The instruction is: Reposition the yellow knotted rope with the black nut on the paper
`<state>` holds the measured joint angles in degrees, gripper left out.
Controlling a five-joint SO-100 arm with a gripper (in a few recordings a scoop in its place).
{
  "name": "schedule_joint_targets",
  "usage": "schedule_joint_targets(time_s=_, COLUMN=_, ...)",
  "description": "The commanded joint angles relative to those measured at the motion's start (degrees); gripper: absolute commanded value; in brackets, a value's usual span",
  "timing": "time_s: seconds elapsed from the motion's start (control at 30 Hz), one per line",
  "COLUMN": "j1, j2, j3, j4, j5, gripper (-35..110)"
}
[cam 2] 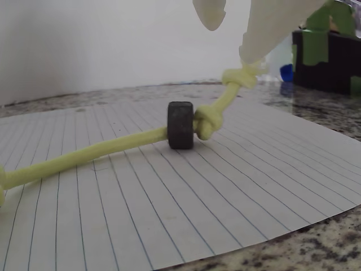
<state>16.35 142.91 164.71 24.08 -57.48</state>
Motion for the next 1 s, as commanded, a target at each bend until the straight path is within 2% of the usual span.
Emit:
schedule_joint_targets(time_s=0.0, j1=0.97, j2=-4.75, j3=-3.16, j4=-4.04, j5=0.18, gripper=38)
schedule_joint_targets(time_s=0.13, j1=1.05, j2=-9.93, j3=-3.87, j4=-8.79, j5=0.26, gripper=44)
schedule_joint_targets(time_s=0.4, j1=-0.09, j2=-17.93, j3=-5.89, j4=-12.39, j5=-0.18, gripper=44)
schedule_joint_targets(time_s=0.97, j1=0.35, j2=-26.63, j3=-9.49, j4=-17.4, j5=-0.44, gripper=27)
